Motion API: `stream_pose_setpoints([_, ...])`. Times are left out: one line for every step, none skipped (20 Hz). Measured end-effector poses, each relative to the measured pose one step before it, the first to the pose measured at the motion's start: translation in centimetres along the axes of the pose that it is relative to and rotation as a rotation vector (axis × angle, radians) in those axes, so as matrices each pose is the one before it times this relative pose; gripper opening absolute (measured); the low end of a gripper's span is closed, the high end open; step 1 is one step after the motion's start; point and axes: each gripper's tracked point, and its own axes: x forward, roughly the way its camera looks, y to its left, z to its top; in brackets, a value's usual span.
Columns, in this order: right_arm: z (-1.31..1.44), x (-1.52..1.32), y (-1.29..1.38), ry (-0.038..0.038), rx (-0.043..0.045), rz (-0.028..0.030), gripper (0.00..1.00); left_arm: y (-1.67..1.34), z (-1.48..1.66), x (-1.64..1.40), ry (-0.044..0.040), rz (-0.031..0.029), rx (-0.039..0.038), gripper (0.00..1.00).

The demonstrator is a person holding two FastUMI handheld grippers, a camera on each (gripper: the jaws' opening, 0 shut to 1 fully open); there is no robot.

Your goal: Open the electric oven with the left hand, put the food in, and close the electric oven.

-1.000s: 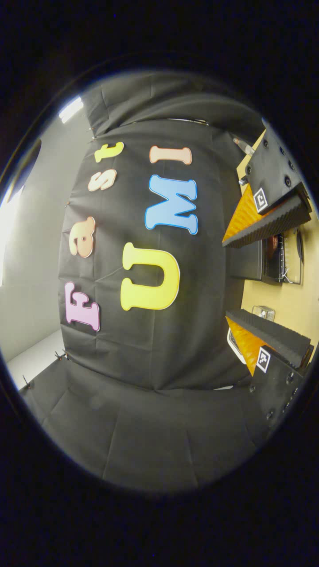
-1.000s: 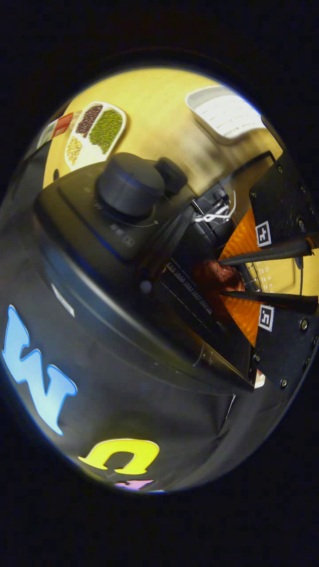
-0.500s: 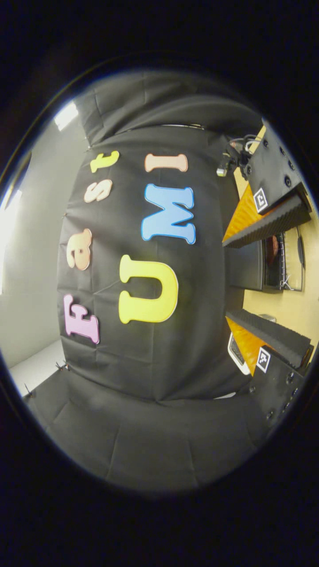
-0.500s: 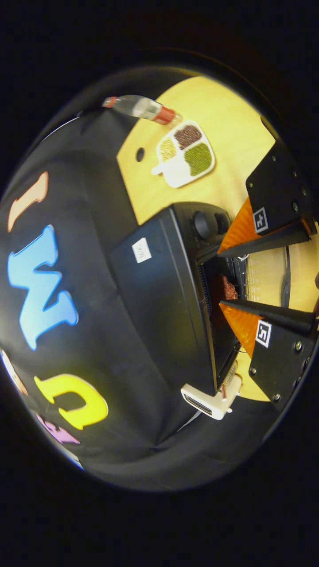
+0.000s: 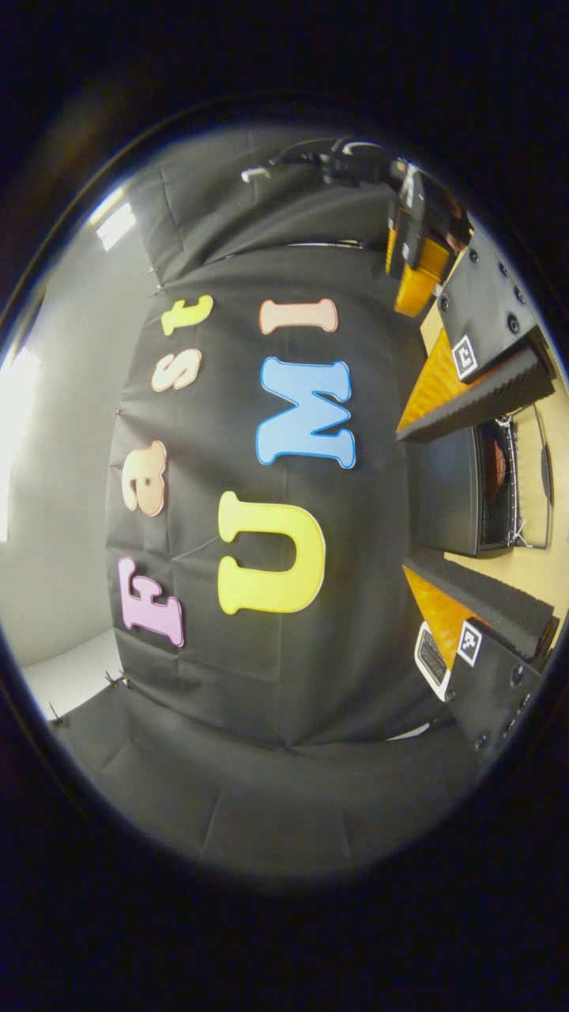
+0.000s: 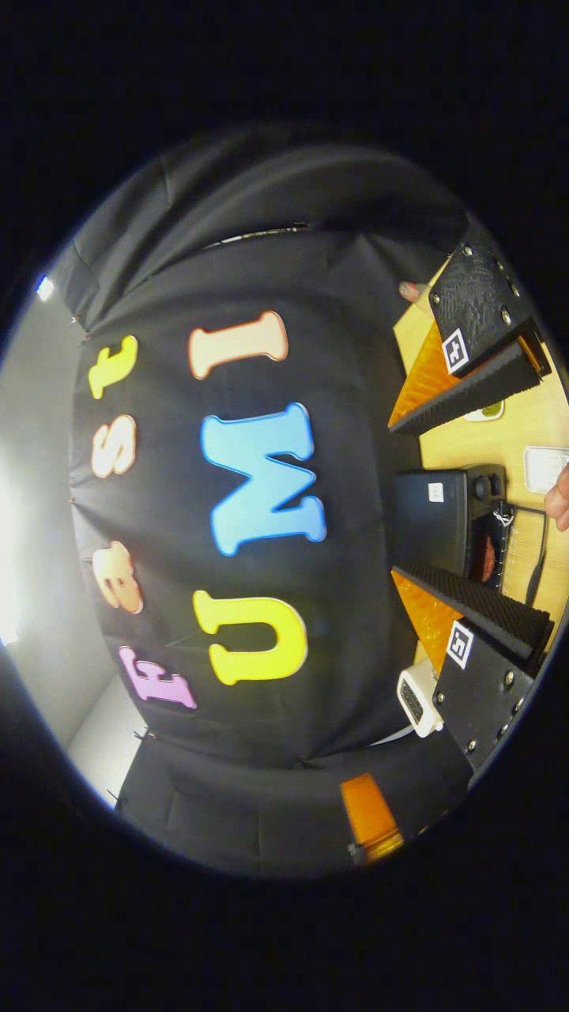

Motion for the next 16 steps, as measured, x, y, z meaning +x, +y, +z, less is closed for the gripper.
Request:
stream_pose_setpoints([1.501,-0.840,-0.370,-0.02990,0.00827,-0.00524,0.91,-0.534,-0.082,0.129,0.00009,-0.00471,0.00657,0.99])
stream_pose_setpoints([1.092,-0.664,-0.455,-0.02167,0.00583,-0.00548,0.98,-0.500,-0.072,-0.109,-0.00285,-0.00673,0.00401,0.99])
stream_pose_setpoints([1.088,-0.445,-0.605,-0.01956,0.00639,-0.01018,0.98,-0.578,-0.170,0.196,0.00017,-0.00402,0.00102,0.99])
stream_pose_setpoints([0.845,-0.202,-0.507,-0.01491,-0.00563,-0.00620,0.98,-0.619,-0.384,0.019,0.00607,-0.00762,-0.00125,0.99])
stream_pose_setpoints([0.773,-0.287,-0.834,-0.01085,-0.00289,-0.01664,0.98,-0.512,-0.338,0.068,0.00767,-0.00416,-0.00005,0.99])
stream_pose_setpoints([0.546,-0.196,-0.647,-0.00960,-0.00731,-0.00215,0.98,-0.481,-0.443,0.165,0.00834,-0.00453,0.00130,0.99])
stream_pose_setpoints([0.505,-0.079,-0.526,-0.00715,-0.00365,-0.00706,0.98,-0.506,-0.409,0.100,0.01014,-0.00392,0.00166,0.99])
stream_pose_setpoints([0.416,-0.309,-0.474,-0.00464,-0.00842,-0.00248,0.98,-0.450,-0.599,0.147,0.01315,-0.00425,0.00170,0.99])
stream_pose_setpoints([0.492,-0.296,-0.417,-0.00434,-0.00657,-0.00511,0.98,-0.415,-0.808,0.154,0.01356,-0.00451,0.00211,0.99])
stream_pose_setpoints([0.170,-0.213,-0.466,-0.00437,-0.00602,-0.00516,0.98,-0.318,-1.114,0.131,0.02030,-0.00277,0.00072,0.99])
stream_pose_setpoints([0.274,-0.258,-0.321,-0.00373,-0.00532,-0.00580,0.98,-0.302,-1.063,0.159,0.02480,-0.00163,0.00053,0.95])
stream_pose_setpoints([0.177,-0.151,-0.344,-0.00626,-0.00252,-0.00277,0.98,-0.190,-1.138,0.109,0.02364,-0.00042,0.00146,0.97])
stream_pose_setpoints([0.108,-0.101,-0.382,-0.00301,-0.00170,-0.00181,0.98,-0.195,-1.075,0.201,0.02436,0.00076,0.00502,0.99])
stream_pose_setpoints([0.160,-0.117,-0.249,-0.00251,-0.00117,0.00012,0.98,0.022,-1.172,0.265,0.02282,0.00307,0.00596,0.99])
stream_pose_setpoints([0.047,-0.045,-0.246,0.00053,-0.00200,0.00079,0.98,0.016,-0.955,0.104,0.01976,0.00531,0.00303,0.99])
stream_pose_setpoints([0.021,-0.062,-0.138,-0.00075,0.00164,-0.00051,0.98,-0.138,-0.892,0.145,0.02062,0.00170,-0.00330,0.99])
